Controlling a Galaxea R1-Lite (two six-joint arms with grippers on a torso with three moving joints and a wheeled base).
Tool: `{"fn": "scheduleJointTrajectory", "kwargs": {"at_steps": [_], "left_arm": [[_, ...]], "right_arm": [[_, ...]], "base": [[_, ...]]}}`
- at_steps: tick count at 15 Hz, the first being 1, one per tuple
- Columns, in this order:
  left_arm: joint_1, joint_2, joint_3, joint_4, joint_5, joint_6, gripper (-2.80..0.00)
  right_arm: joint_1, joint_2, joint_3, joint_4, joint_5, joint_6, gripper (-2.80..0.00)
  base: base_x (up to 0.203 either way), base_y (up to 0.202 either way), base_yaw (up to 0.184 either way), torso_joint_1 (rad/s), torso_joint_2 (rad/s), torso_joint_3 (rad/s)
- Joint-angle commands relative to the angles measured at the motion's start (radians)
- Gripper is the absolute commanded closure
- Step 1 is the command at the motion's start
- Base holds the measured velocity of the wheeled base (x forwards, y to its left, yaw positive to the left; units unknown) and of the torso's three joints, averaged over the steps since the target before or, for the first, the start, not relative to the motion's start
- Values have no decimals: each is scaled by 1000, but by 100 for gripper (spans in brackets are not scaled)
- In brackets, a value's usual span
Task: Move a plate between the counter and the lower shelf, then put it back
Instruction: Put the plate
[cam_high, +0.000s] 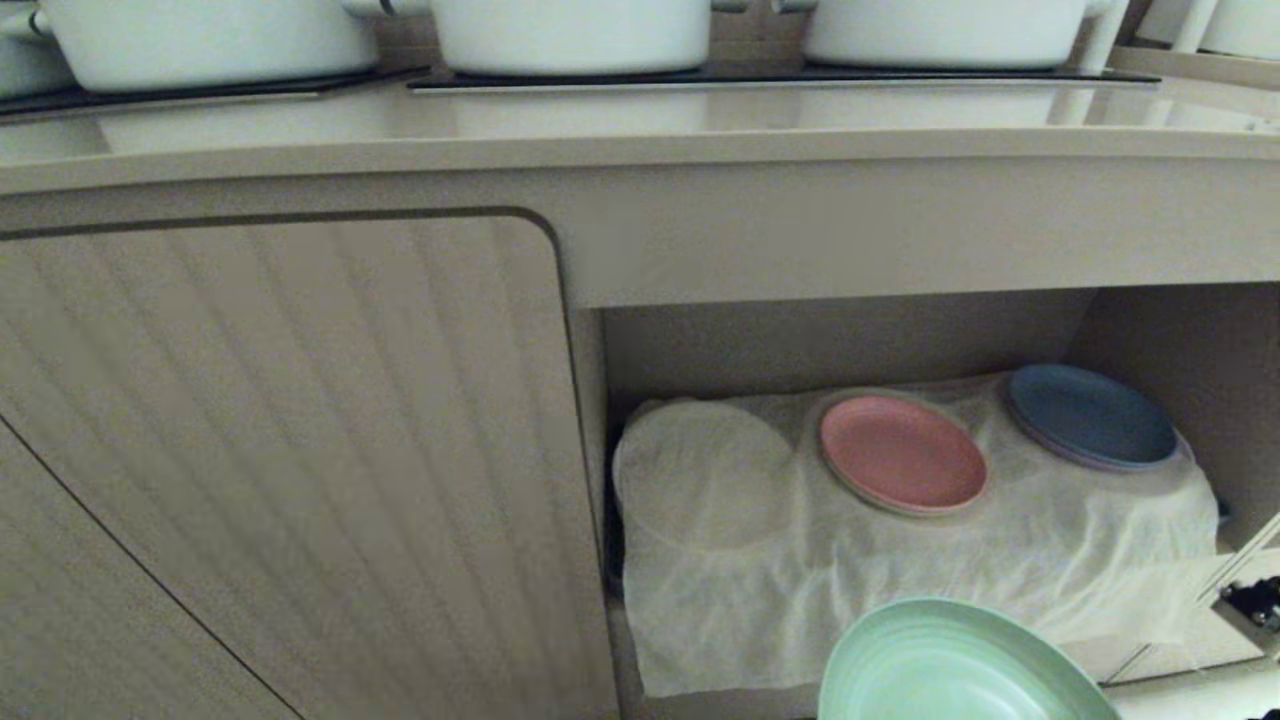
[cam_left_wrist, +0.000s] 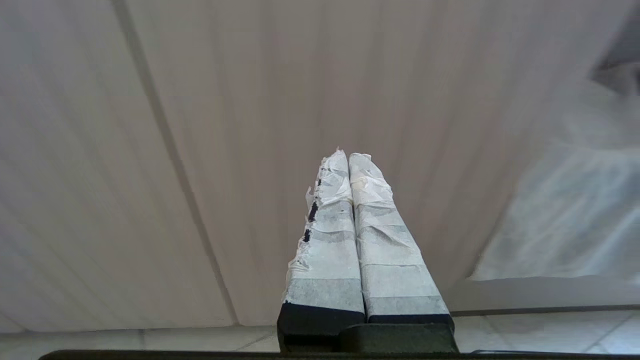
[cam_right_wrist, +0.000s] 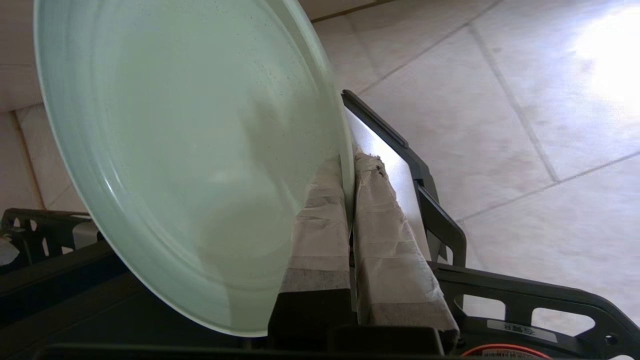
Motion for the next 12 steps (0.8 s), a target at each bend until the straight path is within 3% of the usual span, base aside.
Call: {"fn": "scheduleJointTrajectory", "kwargs": {"at_steps": [1, 12], "left_arm": [[0, 0, 0, 0, 1, -1, 0], [0, 0, 0, 0, 1, 0, 0]], "right_arm": [[2, 1, -1, 1, 1, 2, 0], [1, -2, 1, 3, 0, 2, 0]], "base": [[0, -193, -4, 4, 4, 2], [0, -194, 0, 4, 2, 1]]}}
